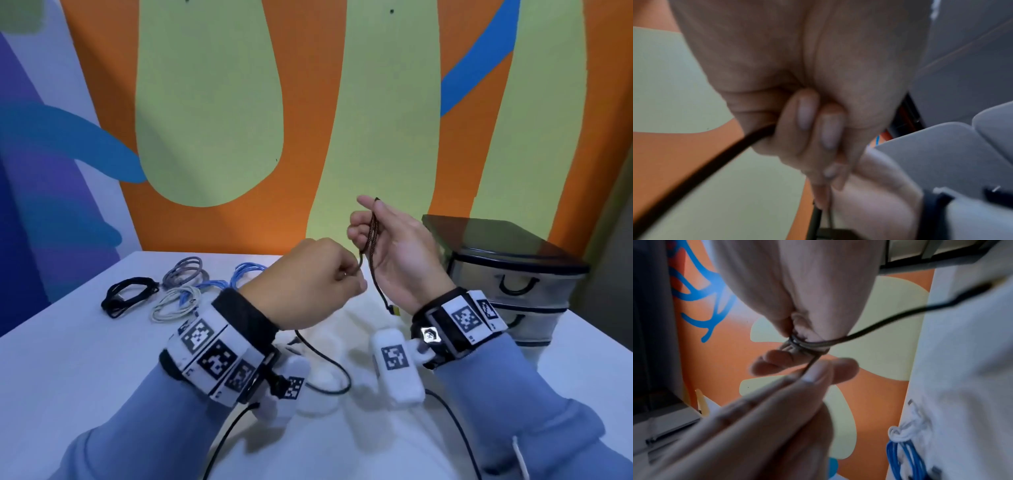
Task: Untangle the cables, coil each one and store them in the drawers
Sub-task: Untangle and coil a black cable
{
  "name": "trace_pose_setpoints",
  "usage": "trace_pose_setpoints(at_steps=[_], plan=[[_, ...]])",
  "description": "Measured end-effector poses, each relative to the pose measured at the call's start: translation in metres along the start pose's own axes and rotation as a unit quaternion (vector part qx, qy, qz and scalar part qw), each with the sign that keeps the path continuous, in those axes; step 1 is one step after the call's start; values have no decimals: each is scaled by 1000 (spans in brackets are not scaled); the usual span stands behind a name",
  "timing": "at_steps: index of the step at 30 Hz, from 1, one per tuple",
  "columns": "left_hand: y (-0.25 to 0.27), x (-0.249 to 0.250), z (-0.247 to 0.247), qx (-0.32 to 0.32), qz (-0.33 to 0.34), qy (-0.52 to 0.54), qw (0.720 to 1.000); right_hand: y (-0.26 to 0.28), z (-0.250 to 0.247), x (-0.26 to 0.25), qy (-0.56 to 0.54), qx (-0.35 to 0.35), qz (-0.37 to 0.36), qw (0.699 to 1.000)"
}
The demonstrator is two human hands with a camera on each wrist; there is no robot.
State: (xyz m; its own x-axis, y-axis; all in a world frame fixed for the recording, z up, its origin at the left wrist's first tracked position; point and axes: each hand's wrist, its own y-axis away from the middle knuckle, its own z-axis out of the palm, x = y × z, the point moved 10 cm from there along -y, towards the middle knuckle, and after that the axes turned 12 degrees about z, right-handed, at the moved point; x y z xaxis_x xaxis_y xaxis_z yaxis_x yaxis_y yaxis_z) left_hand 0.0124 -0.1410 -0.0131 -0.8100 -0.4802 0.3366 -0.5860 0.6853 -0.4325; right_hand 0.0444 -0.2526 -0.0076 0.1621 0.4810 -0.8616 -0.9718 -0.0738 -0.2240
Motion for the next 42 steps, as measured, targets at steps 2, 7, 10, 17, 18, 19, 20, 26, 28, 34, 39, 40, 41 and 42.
trace_pose_setpoints(at_steps=[2, 7, 10, 17, 18, 19, 20, 26, 28, 34, 39, 40, 41, 42], plan=[[2, 14, -7, 10, 42, 52, 998, -3, -7, -1, 90, 47, -12, 995], [8, 1, -57, 204, 45, 283, 936, 4, 19, 30, 274, -61, 66, 957], [19, -38, -77, 321, -19, 308, 895, 10, 27, 32, 139, -132, 132, 973], [8, -34, -37, 181, -61, 45, 981, 8, 24, 12, -131, -154, 100, 974], [2, -26, -19, 113, -50, 25, 992, 3, 15, 10, -141, -117, 77, 980], [0, -15, -3, 56, -38, 18, 998, -2, 5, 8, -131, -77, 52, 987], [-1, -7, 9, 16, -25, 21, 999, -4, -5, 5, -94, -36, 24, 995], [1, 9, -34, 129, 62, 141, 980, -5, -2, 22, 327, 6, 26, 945], [7, -11, -59, 220, 50, 172, 959, 3, 13, 35, 287, -73, 86, 951], [12, -35, -68, 324, 59, 144, 933, 19, 38, 35, -3, -227, 196, 954], [12, -35, -61, 319, 58, -20, 946, 19, 39, 41, -45, -235, 217, 947], [11, -37, -60, 311, 50, -10, 949, 20, 41, 44, -44, -239, 224, 944], [11, -39, -61, 313, 41, 1, 949, 21, 43, 46, -41, -242, 231, 942], [14, -42, -65, 329, 31, 18, 944, 23, 45, 47, -38, -246, 236, 939]])
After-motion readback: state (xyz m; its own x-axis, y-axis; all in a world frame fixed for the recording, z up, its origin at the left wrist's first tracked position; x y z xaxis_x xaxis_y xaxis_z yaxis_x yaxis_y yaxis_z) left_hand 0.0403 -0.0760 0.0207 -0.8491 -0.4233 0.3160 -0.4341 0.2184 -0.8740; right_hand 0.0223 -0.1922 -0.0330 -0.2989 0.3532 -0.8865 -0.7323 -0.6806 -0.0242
